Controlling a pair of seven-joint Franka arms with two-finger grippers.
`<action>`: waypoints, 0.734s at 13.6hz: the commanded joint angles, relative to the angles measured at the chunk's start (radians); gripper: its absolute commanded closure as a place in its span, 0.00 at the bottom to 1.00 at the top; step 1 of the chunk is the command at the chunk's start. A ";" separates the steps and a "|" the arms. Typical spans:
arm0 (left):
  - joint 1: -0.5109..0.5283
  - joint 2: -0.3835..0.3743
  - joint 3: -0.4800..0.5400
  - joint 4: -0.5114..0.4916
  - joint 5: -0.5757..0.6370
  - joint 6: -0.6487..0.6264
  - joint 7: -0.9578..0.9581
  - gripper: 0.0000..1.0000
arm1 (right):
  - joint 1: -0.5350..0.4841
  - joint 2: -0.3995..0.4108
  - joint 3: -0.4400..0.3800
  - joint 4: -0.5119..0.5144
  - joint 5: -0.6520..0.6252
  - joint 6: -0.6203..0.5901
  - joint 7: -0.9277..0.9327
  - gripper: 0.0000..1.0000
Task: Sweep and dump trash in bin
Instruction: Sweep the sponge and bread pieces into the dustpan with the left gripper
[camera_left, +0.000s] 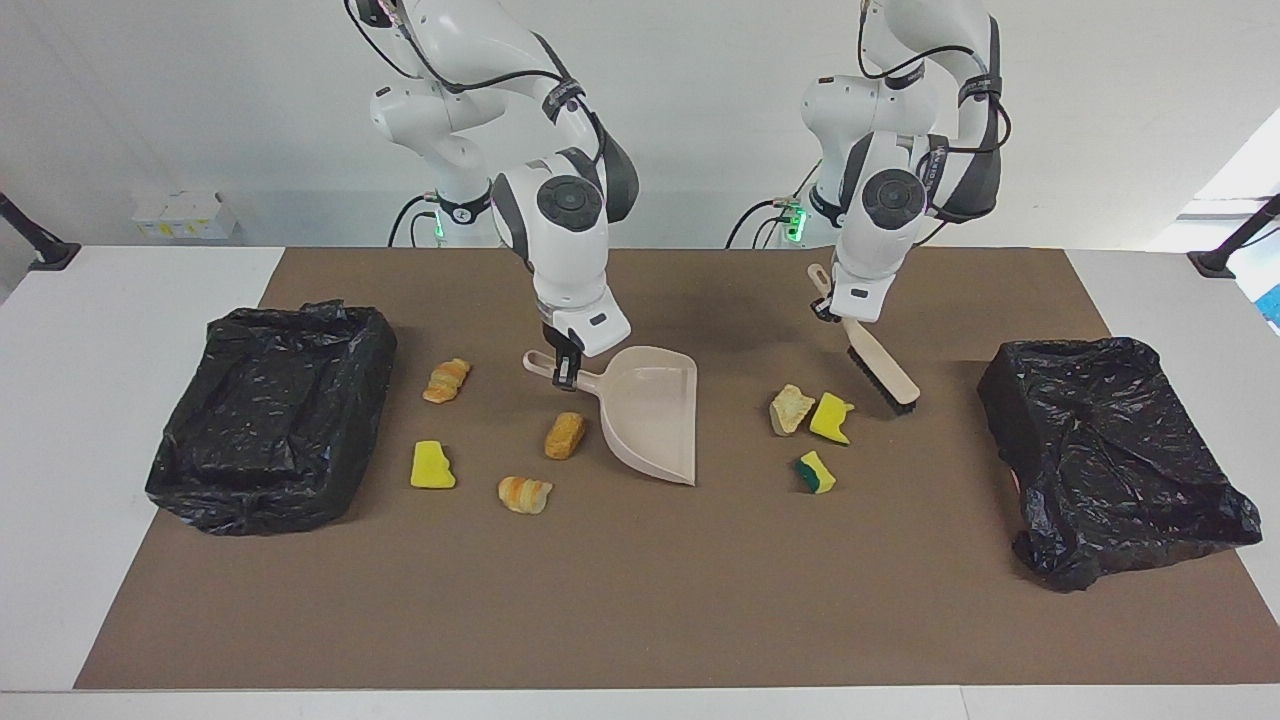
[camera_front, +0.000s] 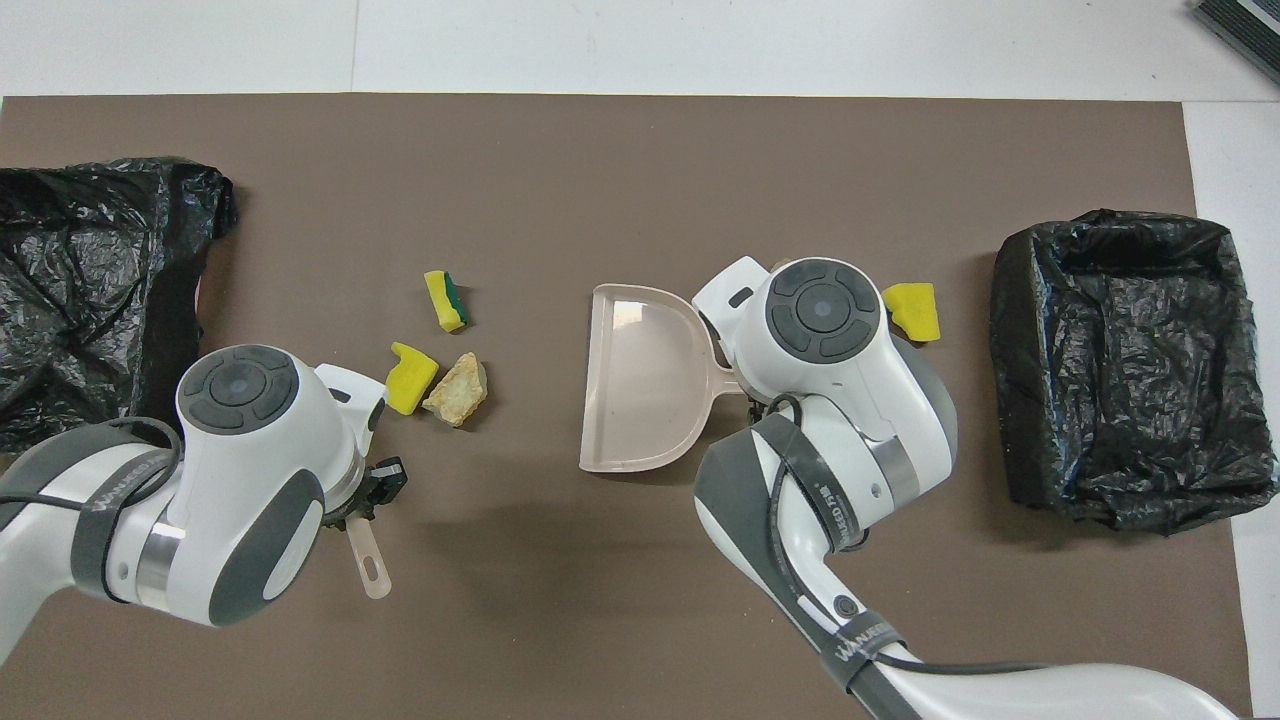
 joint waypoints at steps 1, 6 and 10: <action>-0.004 -0.006 -0.002 -0.025 -0.054 0.018 0.113 1.00 | -0.014 -0.003 0.009 -0.039 0.022 0.052 -0.041 1.00; -0.072 0.011 -0.005 -0.028 -0.160 0.134 0.204 1.00 | -0.012 0.029 0.009 -0.040 0.022 0.101 -0.044 1.00; -0.187 0.022 -0.005 -0.019 -0.220 0.202 0.286 1.00 | -0.009 0.030 0.010 -0.045 0.022 0.103 -0.031 1.00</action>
